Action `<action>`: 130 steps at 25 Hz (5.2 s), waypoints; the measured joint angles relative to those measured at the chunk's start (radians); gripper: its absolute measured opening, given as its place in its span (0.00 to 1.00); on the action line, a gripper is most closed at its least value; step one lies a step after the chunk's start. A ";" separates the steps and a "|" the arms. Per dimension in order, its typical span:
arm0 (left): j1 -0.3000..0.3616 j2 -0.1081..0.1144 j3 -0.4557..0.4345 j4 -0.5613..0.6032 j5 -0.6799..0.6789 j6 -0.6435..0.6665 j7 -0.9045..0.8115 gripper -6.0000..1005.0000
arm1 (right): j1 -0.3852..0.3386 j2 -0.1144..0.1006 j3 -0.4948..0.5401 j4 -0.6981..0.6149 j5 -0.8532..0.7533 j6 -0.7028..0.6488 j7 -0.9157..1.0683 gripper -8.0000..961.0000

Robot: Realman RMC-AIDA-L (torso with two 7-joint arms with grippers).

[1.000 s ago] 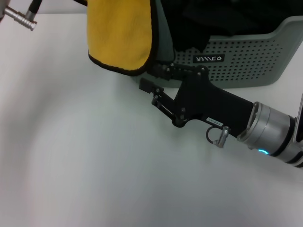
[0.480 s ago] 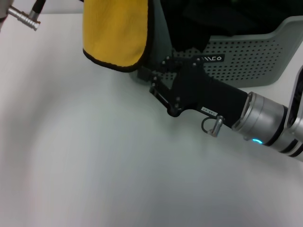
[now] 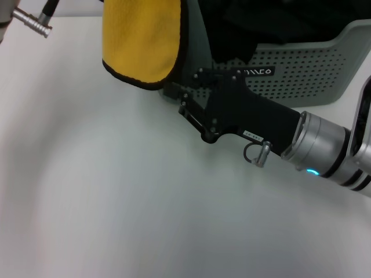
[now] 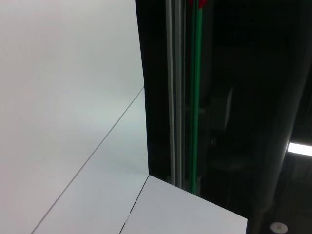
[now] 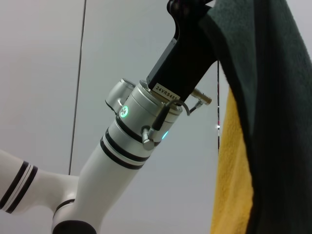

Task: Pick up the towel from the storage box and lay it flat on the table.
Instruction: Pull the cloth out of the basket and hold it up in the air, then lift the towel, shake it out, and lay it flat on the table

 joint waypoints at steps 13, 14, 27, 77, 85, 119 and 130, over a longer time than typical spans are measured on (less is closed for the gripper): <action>-0.002 0.000 0.000 -0.004 0.000 0.010 -0.003 0.01 | 0.035 0.000 0.008 0.012 0.005 0.045 0.024 0.10; -0.002 0.000 0.001 -0.004 -0.001 0.011 -0.005 0.01 | 0.036 0.000 0.010 0.012 0.005 0.048 0.025 0.09; 0.100 0.005 0.010 -0.166 -0.040 0.045 0.052 0.01 | 0.005 -0.022 0.029 -0.085 -0.041 0.042 0.018 0.01; 0.226 -0.008 -0.025 -0.568 0.214 0.118 0.775 0.69 | -0.025 -0.006 0.490 -0.865 -0.865 0.674 0.450 0.02; 0.190 -0.008 -0.029 -0.660 0.175 0.119 0.951 0.69 | -0.016 -0.006 0.493 -0.874 -0.866 0.677 0.452 0.02; 0.142 -0.008 -0.153 -0.797 0.164 -0.064 1.112 0.68 | 0.070 -0.003 0.471 -0.855 -0.864 0.745 0.454 0.02; 0.166 -0.007 -0.145 -0.796 0.194 -0.016 1.111 0.46 | 0.046 -0.004 0.483 -0.870 -0.865 0.753 0.455 0.02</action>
